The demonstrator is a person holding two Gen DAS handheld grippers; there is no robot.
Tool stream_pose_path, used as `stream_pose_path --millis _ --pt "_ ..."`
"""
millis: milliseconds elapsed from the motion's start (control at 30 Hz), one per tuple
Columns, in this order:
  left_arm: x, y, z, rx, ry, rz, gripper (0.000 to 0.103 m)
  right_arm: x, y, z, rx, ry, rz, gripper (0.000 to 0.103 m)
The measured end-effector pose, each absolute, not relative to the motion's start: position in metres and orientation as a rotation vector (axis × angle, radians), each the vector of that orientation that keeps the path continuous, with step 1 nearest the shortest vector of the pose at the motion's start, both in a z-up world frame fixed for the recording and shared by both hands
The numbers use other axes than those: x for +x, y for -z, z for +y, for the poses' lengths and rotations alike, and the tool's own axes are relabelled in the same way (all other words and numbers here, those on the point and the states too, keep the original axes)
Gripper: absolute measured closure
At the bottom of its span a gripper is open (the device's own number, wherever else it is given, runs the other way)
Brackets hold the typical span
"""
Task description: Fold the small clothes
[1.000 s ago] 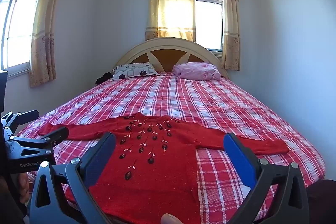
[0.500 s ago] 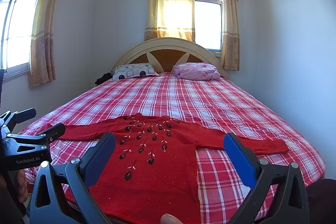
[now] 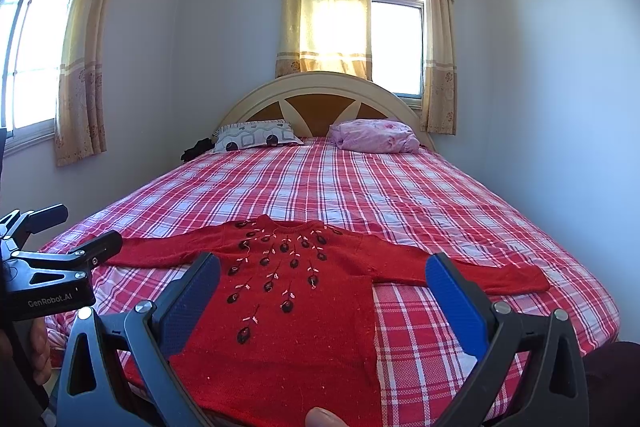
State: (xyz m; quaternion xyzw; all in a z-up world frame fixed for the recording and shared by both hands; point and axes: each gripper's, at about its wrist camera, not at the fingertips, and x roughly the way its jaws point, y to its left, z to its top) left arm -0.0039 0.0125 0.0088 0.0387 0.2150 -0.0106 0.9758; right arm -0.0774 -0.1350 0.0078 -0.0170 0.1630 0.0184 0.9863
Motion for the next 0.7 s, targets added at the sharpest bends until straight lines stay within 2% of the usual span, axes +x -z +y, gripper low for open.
stream_pose_path --millis 700 --pt "-0.0043 -0.0098 0.0132 0.066 0.021 0.438 0.0 -0.0765 -0.0049 -0.1352 -0.036 -0.038 0.332 0.001"
